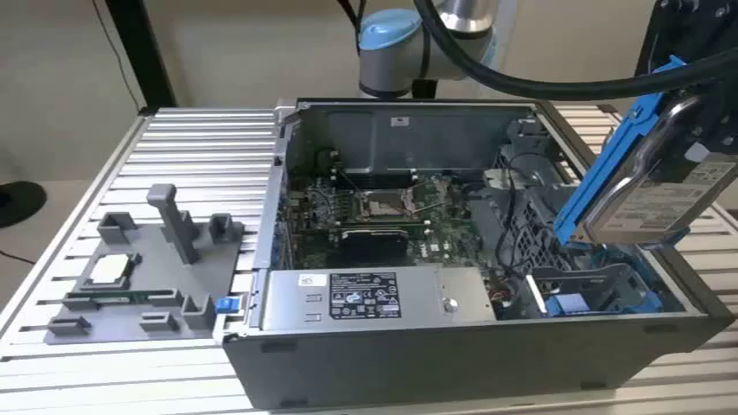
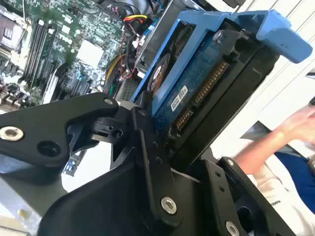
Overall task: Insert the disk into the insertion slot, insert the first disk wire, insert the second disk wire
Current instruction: 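Insert the disk into the insertion slot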
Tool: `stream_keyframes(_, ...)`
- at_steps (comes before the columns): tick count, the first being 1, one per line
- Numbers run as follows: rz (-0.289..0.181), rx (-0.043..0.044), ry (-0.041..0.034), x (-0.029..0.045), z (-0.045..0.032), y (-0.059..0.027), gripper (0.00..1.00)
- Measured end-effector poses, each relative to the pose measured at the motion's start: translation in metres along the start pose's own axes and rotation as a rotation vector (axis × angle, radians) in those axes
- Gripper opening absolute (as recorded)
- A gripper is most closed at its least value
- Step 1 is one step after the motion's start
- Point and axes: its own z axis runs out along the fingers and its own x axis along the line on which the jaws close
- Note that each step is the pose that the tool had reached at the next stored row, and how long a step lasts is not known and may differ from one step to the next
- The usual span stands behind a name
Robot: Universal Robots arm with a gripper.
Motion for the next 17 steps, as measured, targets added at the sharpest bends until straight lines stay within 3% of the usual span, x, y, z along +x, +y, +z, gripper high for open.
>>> stream_keyframes(8, 0.000, -0.0016, 0.0002, 0.0000, 0.0001, 0.0000, 0.00)
stream_keyframes(14, 0.000, 0.0194, -0.0003, 0.0000, 0.0066, 0.0005, 0.00)
stream_keyframes(17, 0.001, 0.0215, -0.0004, -0.0001, 0.0118, 0.0002, 0.00)
